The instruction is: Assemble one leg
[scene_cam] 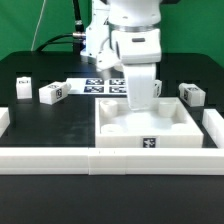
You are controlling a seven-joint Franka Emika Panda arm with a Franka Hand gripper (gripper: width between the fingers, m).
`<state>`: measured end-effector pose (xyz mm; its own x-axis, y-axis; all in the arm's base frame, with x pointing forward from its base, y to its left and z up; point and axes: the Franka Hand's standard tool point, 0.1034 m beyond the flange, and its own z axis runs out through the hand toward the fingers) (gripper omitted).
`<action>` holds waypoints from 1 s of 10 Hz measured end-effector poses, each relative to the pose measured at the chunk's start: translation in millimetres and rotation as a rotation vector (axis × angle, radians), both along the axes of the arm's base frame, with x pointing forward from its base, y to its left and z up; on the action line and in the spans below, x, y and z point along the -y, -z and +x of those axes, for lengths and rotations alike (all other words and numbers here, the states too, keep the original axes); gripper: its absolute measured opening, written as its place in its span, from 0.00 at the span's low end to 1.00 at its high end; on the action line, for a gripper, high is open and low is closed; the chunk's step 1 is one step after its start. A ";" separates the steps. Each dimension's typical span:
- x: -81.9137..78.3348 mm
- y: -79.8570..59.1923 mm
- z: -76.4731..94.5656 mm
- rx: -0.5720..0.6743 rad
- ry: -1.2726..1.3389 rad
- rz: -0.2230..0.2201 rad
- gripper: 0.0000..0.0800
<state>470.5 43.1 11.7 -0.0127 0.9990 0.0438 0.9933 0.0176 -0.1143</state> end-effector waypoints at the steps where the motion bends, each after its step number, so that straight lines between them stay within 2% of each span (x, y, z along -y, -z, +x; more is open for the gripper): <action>1: -4.1 -0.4 5.2 0.003 -0.007 0.001 0.09; 5: -21.8 0.0 25.6 0.020 0.010 0.007 0.09; 7: -21.6 0.5 28.0 0.020 0.021 0.007 0.09; 8: -21.2 0.8 27.8 0.020 0.022 0.007 0.19; 9: -21.1 0.9 27.8 0.020 0.022 0.007 0.36; 10: -21.0 0.9 27.7 0.019 0.022 0.007 0.36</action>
Offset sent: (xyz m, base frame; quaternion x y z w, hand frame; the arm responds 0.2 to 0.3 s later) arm 0.0220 0.0240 0.0003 -0.0045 -0.0066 0.0281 0.9996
